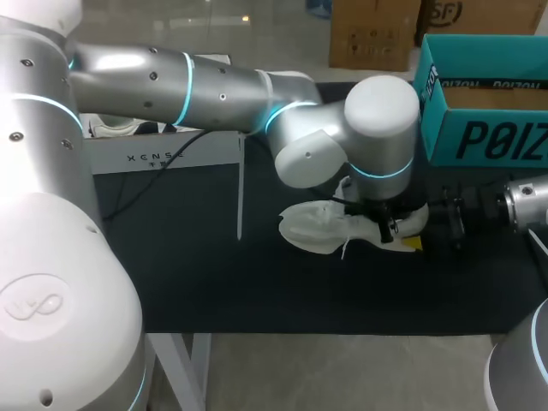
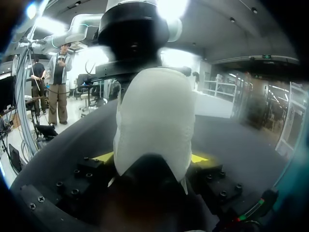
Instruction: Take the shoe out of the shoebox, open the shoe tongue, remove and reinsert the insole, then place the shoe into the shoebox
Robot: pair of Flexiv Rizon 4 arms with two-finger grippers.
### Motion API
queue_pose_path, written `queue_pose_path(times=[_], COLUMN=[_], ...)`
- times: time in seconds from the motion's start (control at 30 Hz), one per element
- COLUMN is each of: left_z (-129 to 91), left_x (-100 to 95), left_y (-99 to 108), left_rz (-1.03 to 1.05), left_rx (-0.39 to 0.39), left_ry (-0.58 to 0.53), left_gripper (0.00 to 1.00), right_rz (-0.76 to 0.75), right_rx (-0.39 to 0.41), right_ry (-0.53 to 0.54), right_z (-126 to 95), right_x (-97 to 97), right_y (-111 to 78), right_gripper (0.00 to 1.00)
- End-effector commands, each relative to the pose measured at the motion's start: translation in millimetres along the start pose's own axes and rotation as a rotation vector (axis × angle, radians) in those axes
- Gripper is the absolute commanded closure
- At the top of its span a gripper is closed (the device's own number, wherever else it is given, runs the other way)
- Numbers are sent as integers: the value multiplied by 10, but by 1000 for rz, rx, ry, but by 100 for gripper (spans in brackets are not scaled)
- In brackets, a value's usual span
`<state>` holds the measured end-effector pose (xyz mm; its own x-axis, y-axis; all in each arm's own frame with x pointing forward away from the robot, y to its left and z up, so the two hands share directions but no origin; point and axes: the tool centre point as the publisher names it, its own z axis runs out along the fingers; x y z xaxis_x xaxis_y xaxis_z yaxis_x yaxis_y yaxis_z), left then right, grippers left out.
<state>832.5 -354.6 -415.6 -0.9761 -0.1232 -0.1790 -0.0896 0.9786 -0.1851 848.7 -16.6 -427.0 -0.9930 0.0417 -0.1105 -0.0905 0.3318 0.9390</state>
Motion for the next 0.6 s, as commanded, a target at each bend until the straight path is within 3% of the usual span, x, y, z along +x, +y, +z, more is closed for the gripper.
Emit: queue_pose_path(times=[0.03,0.6], left_z=[41,-271], left_x=[21,-48], left_y=[93,59], left_rz=[-4,-3], left_rx=[15,60], left_ry=[-14,-33], left_gripper=[100,100], right_rz=[0,0], right_rx=[2,2], right_ry=[-1,-1], right_z=[14,14], right_x=[-21,-21], right_y=[-37,-37], right_gripper=[100,100])
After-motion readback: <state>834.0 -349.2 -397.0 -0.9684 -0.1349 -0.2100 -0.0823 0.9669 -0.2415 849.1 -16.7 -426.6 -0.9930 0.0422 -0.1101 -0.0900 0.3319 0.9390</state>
